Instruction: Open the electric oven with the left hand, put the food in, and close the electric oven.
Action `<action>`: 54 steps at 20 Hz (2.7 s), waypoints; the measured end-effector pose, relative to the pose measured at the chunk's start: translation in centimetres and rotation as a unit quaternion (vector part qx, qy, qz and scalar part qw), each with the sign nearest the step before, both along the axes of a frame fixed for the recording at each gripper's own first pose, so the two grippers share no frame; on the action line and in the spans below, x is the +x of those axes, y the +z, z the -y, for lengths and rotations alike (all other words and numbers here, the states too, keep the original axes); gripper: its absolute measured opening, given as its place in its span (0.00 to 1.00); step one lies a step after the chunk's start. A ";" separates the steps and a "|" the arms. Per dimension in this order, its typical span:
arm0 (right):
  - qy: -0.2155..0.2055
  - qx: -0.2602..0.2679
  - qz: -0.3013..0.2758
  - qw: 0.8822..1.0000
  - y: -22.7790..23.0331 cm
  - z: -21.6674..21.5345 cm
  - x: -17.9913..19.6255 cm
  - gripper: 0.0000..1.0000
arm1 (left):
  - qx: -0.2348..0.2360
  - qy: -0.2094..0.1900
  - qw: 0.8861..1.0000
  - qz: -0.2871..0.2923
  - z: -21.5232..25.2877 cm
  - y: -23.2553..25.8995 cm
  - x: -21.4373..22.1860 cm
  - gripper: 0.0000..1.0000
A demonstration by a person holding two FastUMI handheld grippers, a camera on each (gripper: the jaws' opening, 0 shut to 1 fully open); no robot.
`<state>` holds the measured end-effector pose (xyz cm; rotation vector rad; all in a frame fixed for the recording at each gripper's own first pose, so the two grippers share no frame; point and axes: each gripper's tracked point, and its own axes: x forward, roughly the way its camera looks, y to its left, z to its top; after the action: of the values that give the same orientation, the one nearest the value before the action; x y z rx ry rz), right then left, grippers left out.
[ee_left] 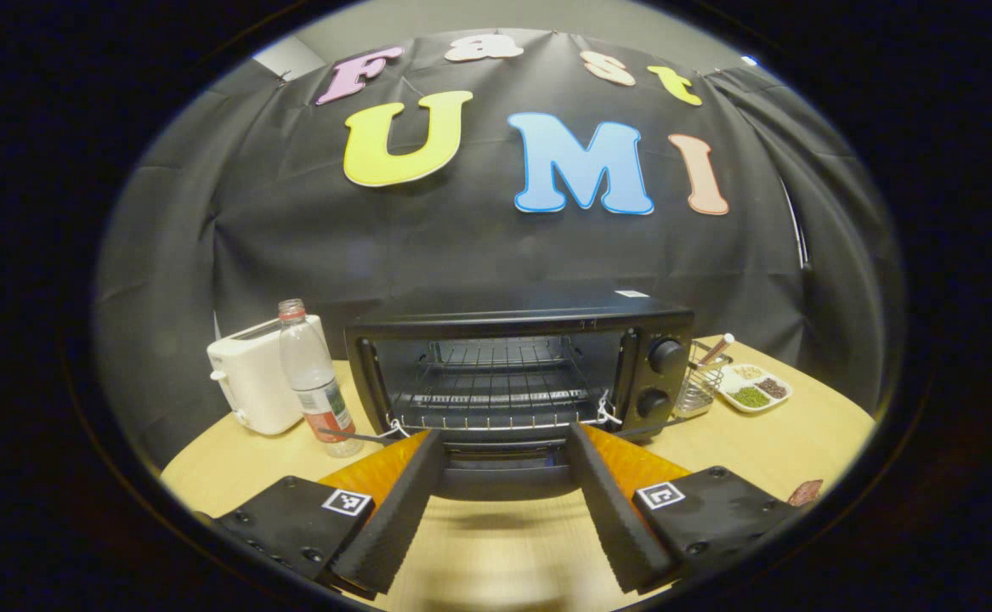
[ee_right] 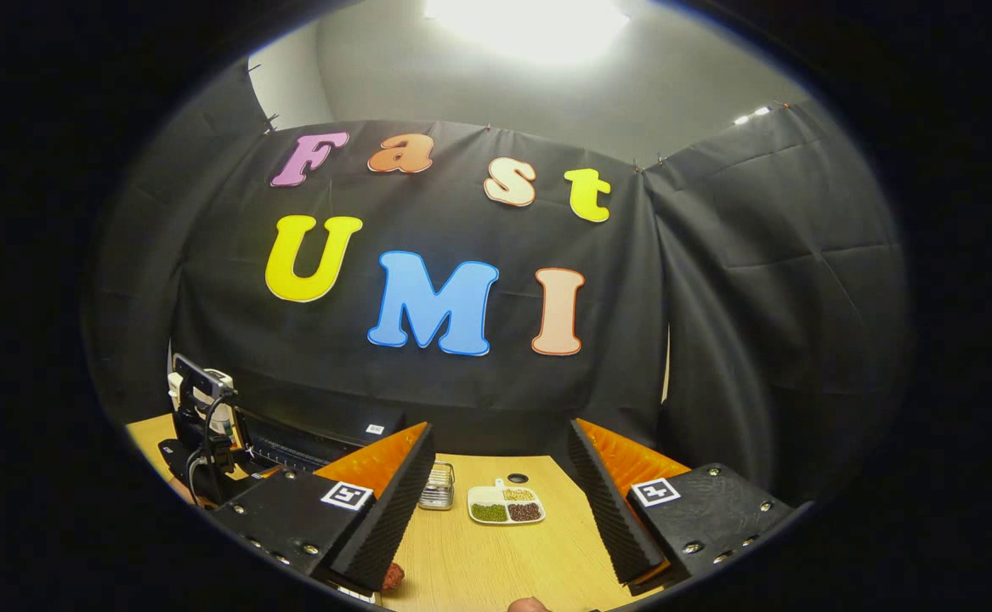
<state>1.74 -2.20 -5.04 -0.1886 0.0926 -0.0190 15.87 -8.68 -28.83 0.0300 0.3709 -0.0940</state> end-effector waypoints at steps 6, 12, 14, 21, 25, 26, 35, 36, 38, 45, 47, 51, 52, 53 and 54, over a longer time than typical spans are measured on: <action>0.003 0.003 -0.007 1.000 -0.5 0.0 -0.8 0.95 | -0.009 0.002 0.999 -0.032 -0.1 -2.2 -1.9 0.97; 0.007 0.005 -0.008 1.000 -0.6 0.1 -1.3 0.95 | -0.011 0.001 0.998 -0.060 0.2 -4.3 -3.3 0.97; 0.011 0.005 -0.013 1.000 -0.9 0.0 -1.3 0.95 | -0.007 -0.001 0.997 -0.073 0.3 -5.4 -3.9 1.00; 0.026 0.009 -0.016 0.999 -1.1 -0.1 -1.5 0.95 | -0.004 0.003 0.997 -0.079 0.0 -5.1 -5.4 0.91; 0.037 0.021 -0.022 0.999 -1.8 0.0 -1.2 0.95 | -0.009 0.012 0.999 -0.038 -0.2 -0.3 -5.5 0.98; 0.039 0.025 -0.025 0.999 -2.1 0.1 -1.0 0.95 | -0.012 0.015 1.000 -0.023 -0.3 1.3 -5.7 0.97; 0.107 0.080 -0.100 0.986 -8.2 -1.8 -0.2 0.95 | -0.020 0.058 0.994 0.090 -2.8 15.3 -9.5 0.97; 0.116 0.087 -0.115 0.983 -9.1 -2.1 -0.2 0.95 | -0.021 0.063 0.993 0.097 -3.2 16.4 -10.2 0.97; 0.129 0.107 -0.145 0.975 -10.8 -2.6 -0.2 0.95 | -0.023 0.073 0.991 0.112 -3.9 18.4 -11.7 0.97; 0.138 0.178 -0.246 0.943 -16.3 -4.7 -0.7 0.96 | -0.007 0.089 0.986 0.141 -7.1 22.9 -14.2 1.00; 0.139 0.198 -0.287 0.927 -18.2 -5.5 -1.2 0.96 | -0.011 0.094 0.985 0.147 -7.9 23.7 -14.8 1.00; 0.130 0.207 -0.344 0.906 -21.4 -6.1 -2.7 0.96 | -0.008 0.107 0.984 0.144 -9.6 23.7 -15.6 1.00; 0.129 0.212 -0.355 0.901 -22.1 -6.3 -2.9 0.96 | -0.004 0.112 0.983 0.143 -10.0 23.5 -15.8 1.00; 0.130 0.220 -0.367 0.894 -22.8 -6.6 -3.2 0.96 | -0.002 0.114 0.984 0.140 -10.4 23.5 -16.0 1.00; 0.127 0.228 -0.376 0.889 -23.4 -6.8 -3.3 0.96 | -0.001 0.117 0.984 0.137 -10.6 23.1 -16.2 1.00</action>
<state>-1.52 4.57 -28.45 0.2767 0.8409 0.3400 -0.31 1.97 -5.77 -0.0037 0.0971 0.1421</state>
